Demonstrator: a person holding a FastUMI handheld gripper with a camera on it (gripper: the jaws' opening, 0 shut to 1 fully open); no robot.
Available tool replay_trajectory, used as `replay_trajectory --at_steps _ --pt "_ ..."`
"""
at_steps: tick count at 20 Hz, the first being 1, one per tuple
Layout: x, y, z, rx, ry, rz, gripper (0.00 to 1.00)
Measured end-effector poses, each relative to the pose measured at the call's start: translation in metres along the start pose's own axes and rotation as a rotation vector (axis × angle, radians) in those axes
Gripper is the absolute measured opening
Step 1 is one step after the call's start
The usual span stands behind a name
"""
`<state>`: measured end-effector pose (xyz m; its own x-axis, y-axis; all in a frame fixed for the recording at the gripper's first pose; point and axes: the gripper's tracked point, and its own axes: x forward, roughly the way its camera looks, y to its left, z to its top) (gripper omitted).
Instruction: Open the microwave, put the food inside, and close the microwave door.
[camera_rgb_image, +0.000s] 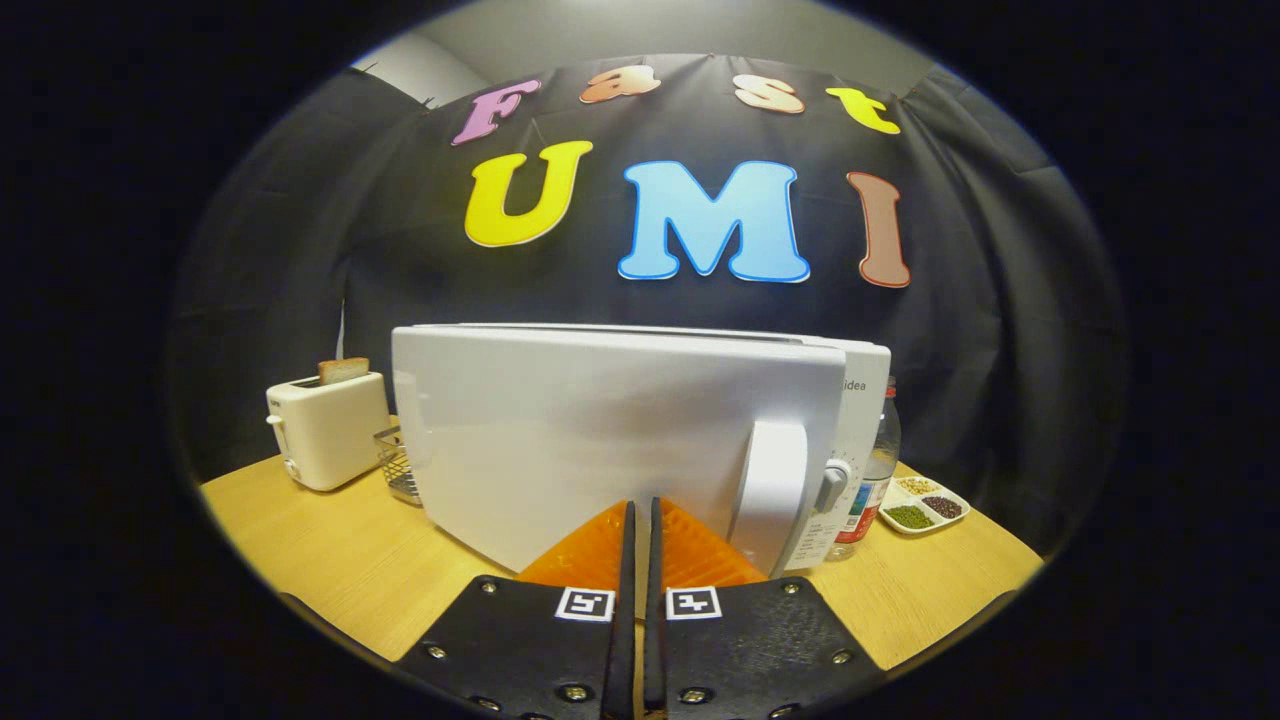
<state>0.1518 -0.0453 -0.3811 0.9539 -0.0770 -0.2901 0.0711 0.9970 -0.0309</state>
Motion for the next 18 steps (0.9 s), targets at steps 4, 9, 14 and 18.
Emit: replay_trajectory --at_steps 4,9,14,18 --pt "0.035 -0.024 0.011 -0.032 -0.011 -0.080 0.05" --pt "0.049 -0.024 0.017 -0.079 -0.027 -0.137 0.07" --pt "0.056 -0.028 0.015 -0.033 0.020 -0.139 0.06" --pt "0.031 -0.023 0.036 -0.036 0.007 -0.104 0.07"
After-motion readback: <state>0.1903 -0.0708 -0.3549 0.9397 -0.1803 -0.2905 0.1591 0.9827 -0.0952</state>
